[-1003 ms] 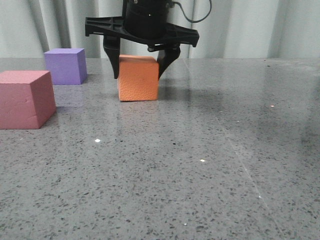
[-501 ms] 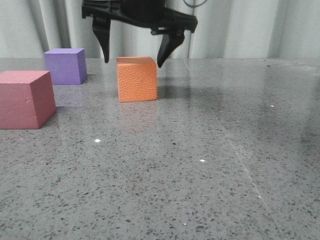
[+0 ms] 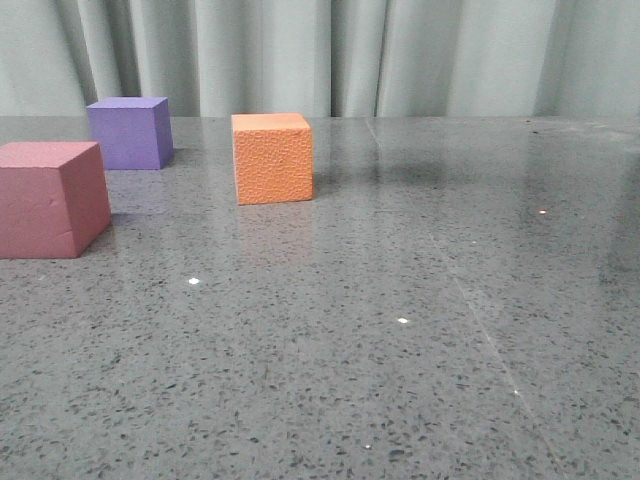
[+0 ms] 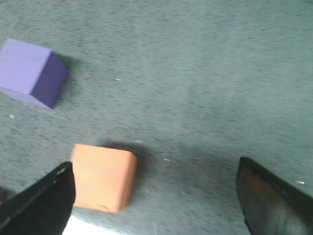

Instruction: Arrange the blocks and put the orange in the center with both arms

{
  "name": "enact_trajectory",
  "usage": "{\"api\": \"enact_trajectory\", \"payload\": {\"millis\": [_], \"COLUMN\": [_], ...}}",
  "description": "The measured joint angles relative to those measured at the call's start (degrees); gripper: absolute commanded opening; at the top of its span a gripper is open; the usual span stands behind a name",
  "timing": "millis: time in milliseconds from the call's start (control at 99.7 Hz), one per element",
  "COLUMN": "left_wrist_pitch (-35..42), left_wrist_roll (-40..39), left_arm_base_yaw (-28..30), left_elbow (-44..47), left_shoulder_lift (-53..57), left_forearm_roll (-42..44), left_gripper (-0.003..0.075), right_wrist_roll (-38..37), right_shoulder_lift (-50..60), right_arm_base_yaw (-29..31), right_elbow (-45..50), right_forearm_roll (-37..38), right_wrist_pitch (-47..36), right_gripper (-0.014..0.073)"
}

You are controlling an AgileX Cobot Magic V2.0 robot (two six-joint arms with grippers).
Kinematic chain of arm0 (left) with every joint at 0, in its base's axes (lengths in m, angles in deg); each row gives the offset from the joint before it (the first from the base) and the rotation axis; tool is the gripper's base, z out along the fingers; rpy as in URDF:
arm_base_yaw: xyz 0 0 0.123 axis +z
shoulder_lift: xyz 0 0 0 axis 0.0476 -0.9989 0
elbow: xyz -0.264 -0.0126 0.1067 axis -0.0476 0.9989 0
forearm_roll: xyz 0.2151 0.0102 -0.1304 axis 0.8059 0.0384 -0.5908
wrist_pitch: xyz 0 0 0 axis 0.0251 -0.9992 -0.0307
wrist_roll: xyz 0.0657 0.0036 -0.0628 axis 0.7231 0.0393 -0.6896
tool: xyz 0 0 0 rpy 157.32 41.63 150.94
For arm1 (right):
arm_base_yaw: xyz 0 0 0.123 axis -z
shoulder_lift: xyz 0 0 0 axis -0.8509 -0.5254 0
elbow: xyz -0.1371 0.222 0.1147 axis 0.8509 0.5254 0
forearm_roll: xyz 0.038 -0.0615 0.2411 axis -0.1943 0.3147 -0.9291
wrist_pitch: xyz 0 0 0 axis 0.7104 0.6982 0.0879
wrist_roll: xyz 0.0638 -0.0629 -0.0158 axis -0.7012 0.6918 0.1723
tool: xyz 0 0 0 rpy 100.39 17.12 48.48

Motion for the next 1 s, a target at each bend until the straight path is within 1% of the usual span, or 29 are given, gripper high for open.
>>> {"api": "enact_trajectory", "payload": {"millis": [110,251,391,712,863,1003], "left_wrist_pitch": [0.0,0.0,0.0,0.0,0.0,0.0], "left_wrist_roll": [0.0,0.0,0.0,0.0,0.0,0.0], "left_arm_base_yaw": [0.0,0.0,0.0,0.0,0.0,0.0], "left_elbow": [0.0,0.0,0.0,0.0,0.0,0.0], "left_shoulder_lift": [0.0,0.0,0.0,0.0,0.0,0.0], "left_forearm_roll": [0.0,0.0,0.0,0.0,0.0,0.0], "left_gripper": [-0.0019,-0.0019,-0.0019,-0.0019,-0.0019,-0.0019], "right_wrist_roll": [3.1,4.9,5.4,5.6,5.6,5.6], "right_shoulder_lift": [4.0,11.2,20.1,42.3,52.5,61.1], "right_arm_base_yaw": [2.3,5.3,9.4,18.2,20.0,20.3], "right_elbow": [2.4,9.5,20.2,49.8,61.0,68.6], "right_forearm_roll": [0.1,0.1,0.1,0.2,0.3,0.3], "right_wrist_pitch": [0.4,-0.7,-3.9,-12.1,-13.7,-13.9], "right_gripper": [0.0654,0.0654,0.0654,0.0654,0.0654,0.0654]}}
